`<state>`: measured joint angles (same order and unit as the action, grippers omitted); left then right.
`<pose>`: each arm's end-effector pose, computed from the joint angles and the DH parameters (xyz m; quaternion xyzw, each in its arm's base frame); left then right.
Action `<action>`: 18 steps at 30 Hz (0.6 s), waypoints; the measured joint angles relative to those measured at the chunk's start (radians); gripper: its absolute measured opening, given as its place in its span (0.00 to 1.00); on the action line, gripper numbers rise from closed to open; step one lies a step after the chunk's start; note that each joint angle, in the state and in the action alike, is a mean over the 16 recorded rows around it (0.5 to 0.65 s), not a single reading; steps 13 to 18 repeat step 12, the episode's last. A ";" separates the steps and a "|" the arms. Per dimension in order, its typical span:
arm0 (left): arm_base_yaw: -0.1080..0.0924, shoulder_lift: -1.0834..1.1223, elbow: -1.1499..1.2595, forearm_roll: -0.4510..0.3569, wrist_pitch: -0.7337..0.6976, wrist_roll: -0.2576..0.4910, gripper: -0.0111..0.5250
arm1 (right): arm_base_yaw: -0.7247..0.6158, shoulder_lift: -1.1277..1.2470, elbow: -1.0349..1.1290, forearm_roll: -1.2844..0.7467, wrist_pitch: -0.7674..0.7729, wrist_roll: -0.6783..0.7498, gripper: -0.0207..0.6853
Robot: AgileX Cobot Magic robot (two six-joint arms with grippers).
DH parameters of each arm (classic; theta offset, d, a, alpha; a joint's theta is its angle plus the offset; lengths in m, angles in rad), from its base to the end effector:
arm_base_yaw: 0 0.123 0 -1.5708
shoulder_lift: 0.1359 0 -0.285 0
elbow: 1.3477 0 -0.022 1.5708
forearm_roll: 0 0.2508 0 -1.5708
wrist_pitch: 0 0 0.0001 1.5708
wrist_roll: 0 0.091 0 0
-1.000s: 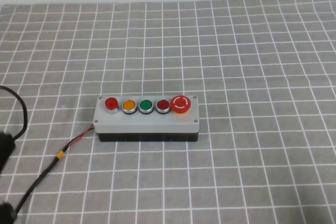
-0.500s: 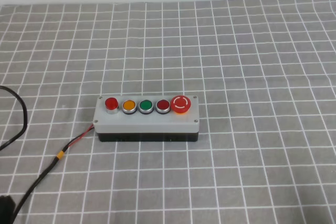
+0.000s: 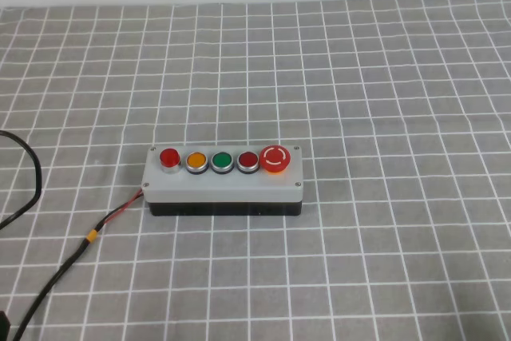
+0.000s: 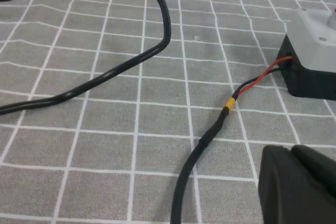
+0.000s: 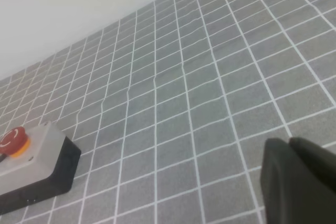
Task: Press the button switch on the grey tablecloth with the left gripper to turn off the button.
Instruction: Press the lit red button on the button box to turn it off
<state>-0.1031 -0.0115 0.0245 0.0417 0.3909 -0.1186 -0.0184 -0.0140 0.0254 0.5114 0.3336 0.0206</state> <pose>0.0520 -0.0039 0.1705 0.0047 0.8096 -0.0473 0.5850 0.0535 0.0136 0.1791 0.1537 0.7635 0.2121 0.5903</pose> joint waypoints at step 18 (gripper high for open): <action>0.002 0.000 0.000 0.014 0.000 0.000 0.01 | 0.000 0.000 0.000 0.000 0.000 0.000 0.00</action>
